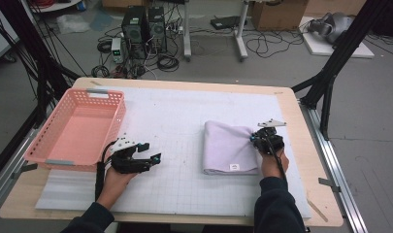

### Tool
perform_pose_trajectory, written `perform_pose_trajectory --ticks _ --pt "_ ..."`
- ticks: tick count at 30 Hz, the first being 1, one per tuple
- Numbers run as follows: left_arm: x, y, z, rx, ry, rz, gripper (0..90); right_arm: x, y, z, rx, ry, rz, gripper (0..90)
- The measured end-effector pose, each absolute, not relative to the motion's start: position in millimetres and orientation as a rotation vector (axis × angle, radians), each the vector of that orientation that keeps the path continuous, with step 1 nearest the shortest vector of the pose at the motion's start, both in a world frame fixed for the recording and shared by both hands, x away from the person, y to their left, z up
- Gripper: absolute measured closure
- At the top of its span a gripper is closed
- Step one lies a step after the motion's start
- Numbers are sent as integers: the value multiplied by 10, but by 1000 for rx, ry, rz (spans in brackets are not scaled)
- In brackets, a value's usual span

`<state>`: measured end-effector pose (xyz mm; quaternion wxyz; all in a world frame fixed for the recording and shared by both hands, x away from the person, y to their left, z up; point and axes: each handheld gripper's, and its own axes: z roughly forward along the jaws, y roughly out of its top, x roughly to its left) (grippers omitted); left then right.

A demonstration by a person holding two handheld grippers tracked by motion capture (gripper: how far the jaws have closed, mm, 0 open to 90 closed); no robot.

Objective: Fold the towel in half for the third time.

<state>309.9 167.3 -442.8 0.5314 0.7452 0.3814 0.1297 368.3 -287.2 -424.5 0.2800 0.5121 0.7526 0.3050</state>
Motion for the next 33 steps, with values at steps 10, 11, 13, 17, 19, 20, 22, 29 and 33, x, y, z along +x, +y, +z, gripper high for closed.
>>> perform_pose_trajectory --ticks 10,11,13,17,19,20,22,29,33 --pt "3097 1678 -4413 1744 916 313 303 3211 -2919 -4165 1272 2045 1022 450" --pt "3097 1677 -4410 1740 915 317 300 3171 -2916 -4204 1265 2081 1047 410" --pt "3097 1674 -4407 1733 921 319 290 3090 -2899 -4285 1227 2134 1031 362" --pt "3098 1670 -4404 1734 921 322 284 2991 -2902 -4379 1203 2164 1003 359" --pt "3097 1670 -4404 1734 921 322 284 2965 -2928 -4368 1187 2188 969 355" --pt "3096 1672 -4403 1734 920 322 284 2943 -2944 -4364 1179 2198 953 355" --pt "3094 1675 -4401 1725 929 317 276 2897 -2985 -4359 1168 2221 956 356" --pt "3097 1699 -4390 1707 944 330 235 2815 -3131 -4271 1169 2165 1044 309" --pt "3098 1700 -4396 1713 950 341 194 2822 -3177 -4255 1187 2097 1068 304"
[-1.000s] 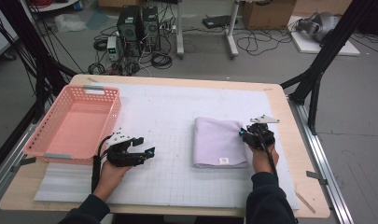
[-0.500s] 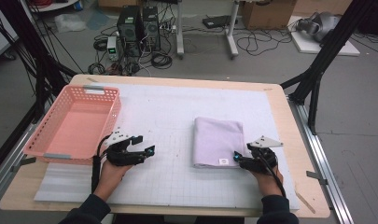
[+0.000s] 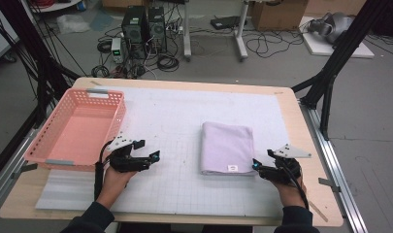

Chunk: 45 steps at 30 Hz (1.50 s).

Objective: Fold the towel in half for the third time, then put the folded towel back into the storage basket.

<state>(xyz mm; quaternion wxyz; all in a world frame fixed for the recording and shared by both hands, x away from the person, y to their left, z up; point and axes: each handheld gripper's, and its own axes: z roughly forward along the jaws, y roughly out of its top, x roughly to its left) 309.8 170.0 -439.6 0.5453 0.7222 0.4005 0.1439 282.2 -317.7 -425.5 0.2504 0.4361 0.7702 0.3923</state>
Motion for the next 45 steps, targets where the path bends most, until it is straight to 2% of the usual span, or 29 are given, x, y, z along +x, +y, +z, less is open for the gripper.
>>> perform_pose_trajectory --ticks 10,21,45 --pt "3103 1751 -4392 1696 955 355 184 2814 -3282 -4218 1228 2010 1073 277" --pt "3097 1753 -4379 1689 953 362 167 2792 -3370 -4184 1270 1966 1027 196" --pt "3122 1632 -4385 1693 911 331 167 2783 -3492 -4223 1306 1951 1007 190"
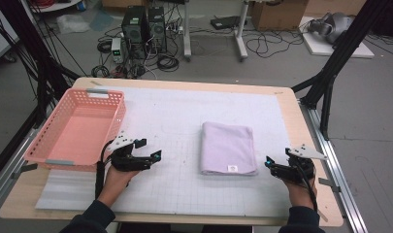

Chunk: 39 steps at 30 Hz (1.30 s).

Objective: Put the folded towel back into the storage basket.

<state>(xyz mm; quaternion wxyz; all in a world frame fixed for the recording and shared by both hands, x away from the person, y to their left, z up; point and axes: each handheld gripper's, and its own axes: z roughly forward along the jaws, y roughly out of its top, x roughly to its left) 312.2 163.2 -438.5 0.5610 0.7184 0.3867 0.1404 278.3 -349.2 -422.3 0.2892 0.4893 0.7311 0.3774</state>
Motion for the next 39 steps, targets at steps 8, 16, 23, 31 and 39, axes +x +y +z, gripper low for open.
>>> perform_pose_trajectory --ticks 8,16,23,31,39 --pt "3206 1432 -4344 1661 907 253 186 2765 -3528 -4220 1317 1939 1027 190" --pt "3492 1008 -4336 1748 901 177 221 2790 -3520 -4257 1327 1958 1035 190" --pt "3663 514 -4355 1832 865 111 293 2807 -3491 -4256 1310 1969 1047 190" --pt "3761 167 -4422 1860 891 54 296 2813 -3484 -4274 1301 1987 1048 190" --pt "3775 -22 -4470 1957 912 75 277 2815 -3463 -4275 1294 1991 1059 190"
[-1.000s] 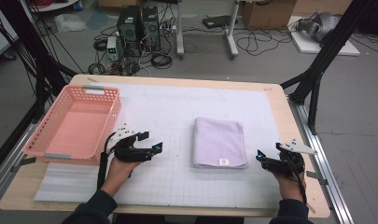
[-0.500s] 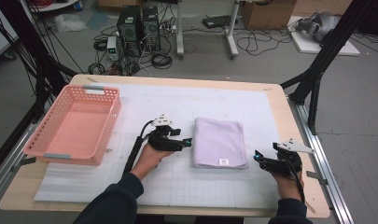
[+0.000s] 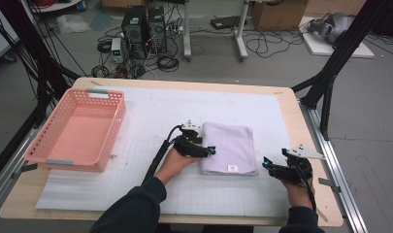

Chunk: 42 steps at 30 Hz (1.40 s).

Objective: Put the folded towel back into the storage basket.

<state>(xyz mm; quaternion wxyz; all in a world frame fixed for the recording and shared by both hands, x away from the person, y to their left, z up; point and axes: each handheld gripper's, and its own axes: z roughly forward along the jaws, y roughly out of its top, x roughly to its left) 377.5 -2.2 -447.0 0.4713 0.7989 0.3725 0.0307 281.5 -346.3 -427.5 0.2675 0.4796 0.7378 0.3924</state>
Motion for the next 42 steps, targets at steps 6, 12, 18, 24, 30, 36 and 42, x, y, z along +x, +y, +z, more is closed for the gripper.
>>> perform_pose_trajectory --ticks 6,12,18,24,30,36,42 --pt "3789 -52 -4507 1971 916 39 309 2829 -3436 -4290 1285 2006 1058 190" --pt "3790 -66 -4524 1955 904 -7 511 2833 -3432 -4289 1288 2004 1062 190" --pt "3804 -40 -4533 1939 856 -7 658 2842 -3444 -4294 1285 2000 1065 190" --pt "3778 -13 -4482 1943 832 29 691 2826 -3489 -4293 1303 1981 1076 190" --pt "3741 64 -4447 1867 819 13 711 2819 -3496 -4301 1313 1983 1072 190" --pt "3673 149 -4315 1846 765 30 719 2813 -3502 -4299 1303 1984 1080 190" --pt "3666 350 -4181 1825 779 43 722 2814 -3488 -4298 1303 1982 1082 191"
